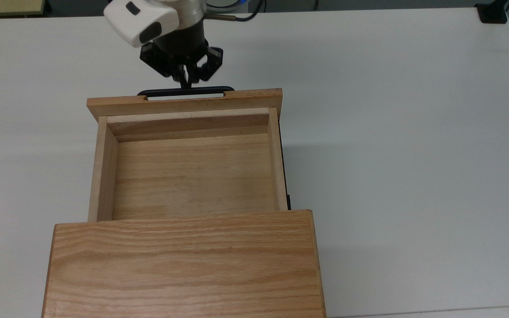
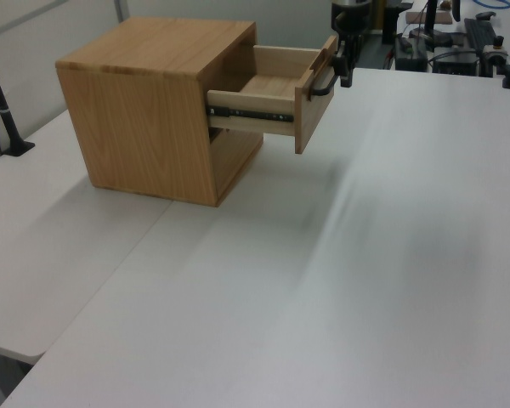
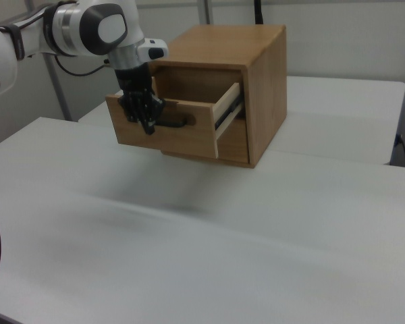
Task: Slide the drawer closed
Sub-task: 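Push the drawer front with the gripper into the cabinet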
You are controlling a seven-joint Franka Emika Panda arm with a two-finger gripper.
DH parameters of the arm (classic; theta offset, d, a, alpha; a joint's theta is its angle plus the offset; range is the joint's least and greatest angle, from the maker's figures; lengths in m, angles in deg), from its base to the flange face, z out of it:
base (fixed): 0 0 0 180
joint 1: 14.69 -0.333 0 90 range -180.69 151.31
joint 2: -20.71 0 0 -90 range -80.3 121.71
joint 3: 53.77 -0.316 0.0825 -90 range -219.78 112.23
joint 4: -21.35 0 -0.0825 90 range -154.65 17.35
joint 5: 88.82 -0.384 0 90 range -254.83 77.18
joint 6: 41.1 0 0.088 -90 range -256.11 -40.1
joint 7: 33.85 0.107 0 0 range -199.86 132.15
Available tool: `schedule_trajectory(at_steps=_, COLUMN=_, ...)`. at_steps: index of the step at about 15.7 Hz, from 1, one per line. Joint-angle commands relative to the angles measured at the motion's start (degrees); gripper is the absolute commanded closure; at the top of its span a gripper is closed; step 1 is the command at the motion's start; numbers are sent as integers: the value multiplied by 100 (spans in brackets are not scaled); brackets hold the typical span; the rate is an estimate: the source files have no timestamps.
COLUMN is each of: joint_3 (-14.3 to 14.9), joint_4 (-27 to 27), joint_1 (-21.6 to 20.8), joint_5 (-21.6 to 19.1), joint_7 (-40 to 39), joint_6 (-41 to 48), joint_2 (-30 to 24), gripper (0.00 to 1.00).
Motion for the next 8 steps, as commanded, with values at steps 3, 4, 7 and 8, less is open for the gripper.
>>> schedule_trajectory(at_steps=3, joint_3=83, joint_4=223, joint_1=-90, joint_5=-90, joint_7=307, joint_6=-1298, joint_2=391, gripper=94)
schedule_trajectory(at_steps=4, joint_3=127, joint_4=223, joint_1=-98, joint_5=-90, joint_7=369, joint_6=-1483, joint_2=452, gripper=94)
schedule_trajectory(at_steps=7, joint_3=320, joint_4=406, joint_1=-256, joint_5=-90, joint_7=623, joint_6=-1932, joint_2=689, gripper=94)
schedule_trajectory(at_steps=8, joint_3=390, joint_4=503, joint_1=-317, joint_5=-98, joint_7=720, joint_6=-2073, joint_2=777, gripper=94)
